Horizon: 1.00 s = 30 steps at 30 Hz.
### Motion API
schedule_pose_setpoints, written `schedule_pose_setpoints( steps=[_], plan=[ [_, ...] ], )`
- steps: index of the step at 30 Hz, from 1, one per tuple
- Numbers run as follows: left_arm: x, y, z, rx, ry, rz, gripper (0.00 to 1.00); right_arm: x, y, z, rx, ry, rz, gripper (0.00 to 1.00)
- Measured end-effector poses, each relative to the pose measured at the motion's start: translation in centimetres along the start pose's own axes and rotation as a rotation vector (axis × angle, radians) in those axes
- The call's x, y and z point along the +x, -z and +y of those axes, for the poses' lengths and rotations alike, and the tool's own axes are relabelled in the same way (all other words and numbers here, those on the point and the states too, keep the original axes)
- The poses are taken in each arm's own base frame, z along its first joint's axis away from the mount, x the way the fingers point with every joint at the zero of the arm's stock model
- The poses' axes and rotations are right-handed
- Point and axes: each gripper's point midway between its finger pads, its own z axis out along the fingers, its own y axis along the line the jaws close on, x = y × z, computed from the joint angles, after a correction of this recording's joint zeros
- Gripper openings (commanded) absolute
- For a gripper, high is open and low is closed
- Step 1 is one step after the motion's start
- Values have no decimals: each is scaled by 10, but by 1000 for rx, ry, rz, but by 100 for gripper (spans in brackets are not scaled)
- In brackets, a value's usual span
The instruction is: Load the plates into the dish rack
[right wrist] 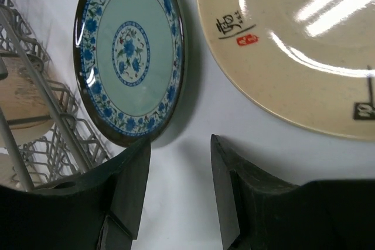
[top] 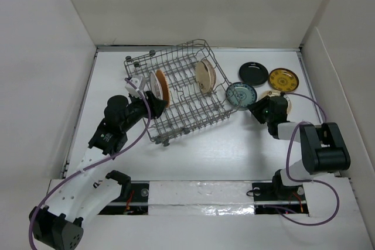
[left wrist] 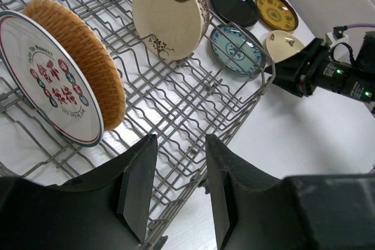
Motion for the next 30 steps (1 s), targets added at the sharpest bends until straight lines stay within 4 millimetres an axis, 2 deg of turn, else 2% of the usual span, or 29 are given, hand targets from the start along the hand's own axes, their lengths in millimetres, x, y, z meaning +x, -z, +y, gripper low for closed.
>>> schedule_pose_setpoints(
  steps=[4,9,12,13,16,21,24,27,30],
  plan=[
    [0,0,-2,13,-1,3,36,-2,-12,9,-34,-41,10,44],
    [1,0,-3,17,-1,4,36,-3,-21,7,-28,-85,19,35],
    [1,1,-4,23,-1,5,36,-7,-25,11,-30,-106,15,18],
    [0,1,-5,26,-2,3,37,-8,-26,12,-32,-111,13,8],
    [-3,4,-7,35,-5,-9,37,-12,-27,15,-36,-127,5,0],
    [-9,10,-12,48,-12,-35,37,-17,-25,13,-21,-129,-14,0],
    [-10,10,-12,50,-12,-36,37,-26,-16,15,-7,-116,-55,0],
    [-10,11,-13,53,-12,-35,37,-43,3,26,-7,-83,-133,0],
    [-9,11,-13,55,-12,-34,37,-62,29,47,-21,-22,-236,0]
  ],
)
